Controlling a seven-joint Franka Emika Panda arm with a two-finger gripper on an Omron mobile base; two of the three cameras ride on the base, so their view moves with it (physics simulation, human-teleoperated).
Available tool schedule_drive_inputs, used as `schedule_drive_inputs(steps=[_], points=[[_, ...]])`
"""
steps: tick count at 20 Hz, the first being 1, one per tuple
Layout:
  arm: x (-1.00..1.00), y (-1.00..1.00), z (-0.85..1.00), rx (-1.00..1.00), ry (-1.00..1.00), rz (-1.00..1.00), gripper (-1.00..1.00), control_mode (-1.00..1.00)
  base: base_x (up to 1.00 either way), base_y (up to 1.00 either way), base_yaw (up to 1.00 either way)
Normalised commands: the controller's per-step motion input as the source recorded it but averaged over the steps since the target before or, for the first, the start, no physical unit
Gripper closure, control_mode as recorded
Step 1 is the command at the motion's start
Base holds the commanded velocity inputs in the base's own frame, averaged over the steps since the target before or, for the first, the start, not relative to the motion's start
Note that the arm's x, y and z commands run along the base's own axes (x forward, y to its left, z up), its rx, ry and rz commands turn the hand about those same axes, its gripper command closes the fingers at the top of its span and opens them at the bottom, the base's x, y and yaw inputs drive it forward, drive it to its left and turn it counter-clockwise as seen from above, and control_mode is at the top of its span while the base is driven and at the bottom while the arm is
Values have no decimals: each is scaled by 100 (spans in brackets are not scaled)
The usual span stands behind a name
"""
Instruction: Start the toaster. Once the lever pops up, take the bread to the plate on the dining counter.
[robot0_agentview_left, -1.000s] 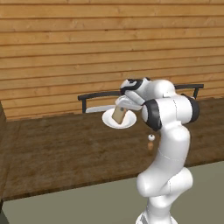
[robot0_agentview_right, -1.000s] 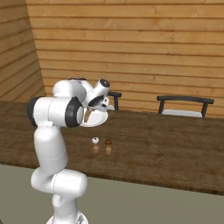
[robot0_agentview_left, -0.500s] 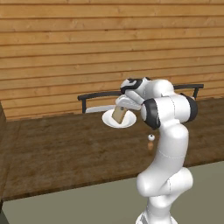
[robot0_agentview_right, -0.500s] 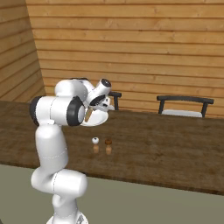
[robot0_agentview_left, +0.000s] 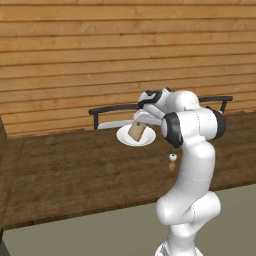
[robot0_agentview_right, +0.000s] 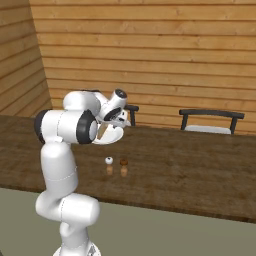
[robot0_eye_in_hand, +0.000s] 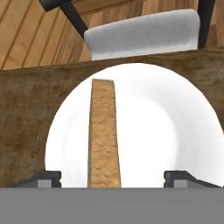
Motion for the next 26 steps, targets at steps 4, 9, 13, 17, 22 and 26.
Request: schedule_drive_inputs(steps=[4,9,13,17,22,26], points=[[0,-10,0,-14,0,0,-100,-100,0,0,0],[0,-21,0,-12,0,0,-100,-100,0,0,0],[-2,-3,6,-7,0,0,-100,-100,0,0,0],[-22,-10,19,-3,0,0,-100,-100,0,0,0],[-64,13,40,-1,0,-3,-100,-100,0,0,0],[-100,5,43,0,1,-14,-100,-100,0,0,0]])
